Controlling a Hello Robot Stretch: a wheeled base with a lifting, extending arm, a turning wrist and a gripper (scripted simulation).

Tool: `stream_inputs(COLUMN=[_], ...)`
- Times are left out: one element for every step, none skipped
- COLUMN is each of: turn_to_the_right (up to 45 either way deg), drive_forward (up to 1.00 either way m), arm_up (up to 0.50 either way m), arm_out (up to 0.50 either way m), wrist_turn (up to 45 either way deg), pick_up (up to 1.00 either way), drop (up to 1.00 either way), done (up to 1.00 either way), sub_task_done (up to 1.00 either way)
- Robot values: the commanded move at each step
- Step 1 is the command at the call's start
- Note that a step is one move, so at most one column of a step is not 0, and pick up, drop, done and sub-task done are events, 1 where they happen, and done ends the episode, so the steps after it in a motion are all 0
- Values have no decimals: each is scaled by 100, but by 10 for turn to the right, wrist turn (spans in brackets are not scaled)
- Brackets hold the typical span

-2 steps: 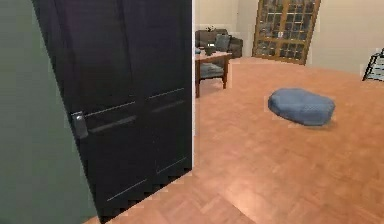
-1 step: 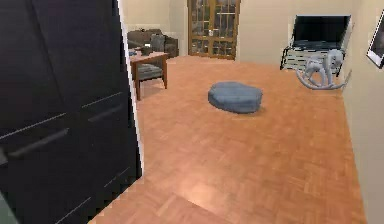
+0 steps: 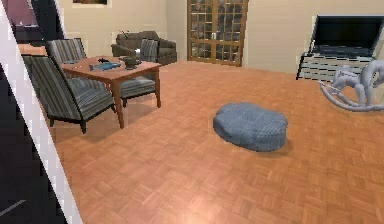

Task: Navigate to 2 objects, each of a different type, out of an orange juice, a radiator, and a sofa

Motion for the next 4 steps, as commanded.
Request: stream_inputs(turn_to_the_right=[60, 0, -120, -30], drive_forward=[0, 45, 0, 0], arm_up=[0, 0, 0, 0], arm_out=[0, 0, 0, 0], wrist_turn=[0, 0, 0, 0], pick_up=[0, 0, 0, 0], drop=[0, 0, 0, 0], done=[0, 0, 0, 0], sub_task_done=[0, 0, 0, 0])
